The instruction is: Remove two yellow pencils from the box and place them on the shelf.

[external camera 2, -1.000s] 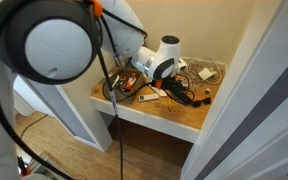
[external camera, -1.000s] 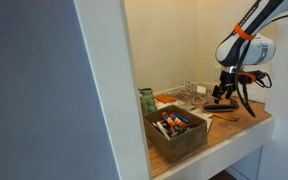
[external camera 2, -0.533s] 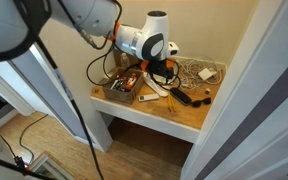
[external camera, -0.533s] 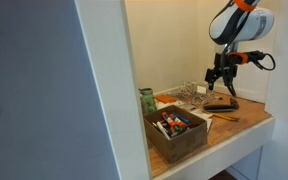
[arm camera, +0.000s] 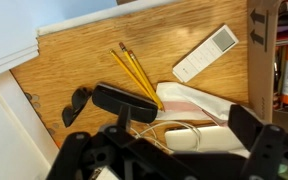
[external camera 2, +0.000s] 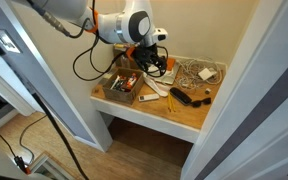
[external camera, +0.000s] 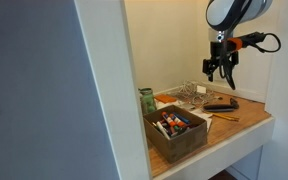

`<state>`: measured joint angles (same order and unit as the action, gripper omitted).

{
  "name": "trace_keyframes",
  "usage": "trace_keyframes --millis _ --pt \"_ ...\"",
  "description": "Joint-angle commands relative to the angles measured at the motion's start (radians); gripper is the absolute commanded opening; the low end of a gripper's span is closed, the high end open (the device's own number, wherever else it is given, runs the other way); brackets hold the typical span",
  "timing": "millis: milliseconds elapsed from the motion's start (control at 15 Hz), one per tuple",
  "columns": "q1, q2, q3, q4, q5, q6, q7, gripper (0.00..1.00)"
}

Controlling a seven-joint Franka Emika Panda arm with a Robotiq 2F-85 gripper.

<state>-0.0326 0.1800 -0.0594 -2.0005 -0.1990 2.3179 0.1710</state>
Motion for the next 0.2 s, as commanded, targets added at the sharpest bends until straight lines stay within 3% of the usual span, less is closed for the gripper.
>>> trace_keyframes --millis 0,133 --pt "0.004 0.000 -0.006 0.001 0.001 -0.004 -0.002 1.00" --pt "0.003 0.000 -0.009 -0.001 0.000 -0.004 -0.002 1.00"
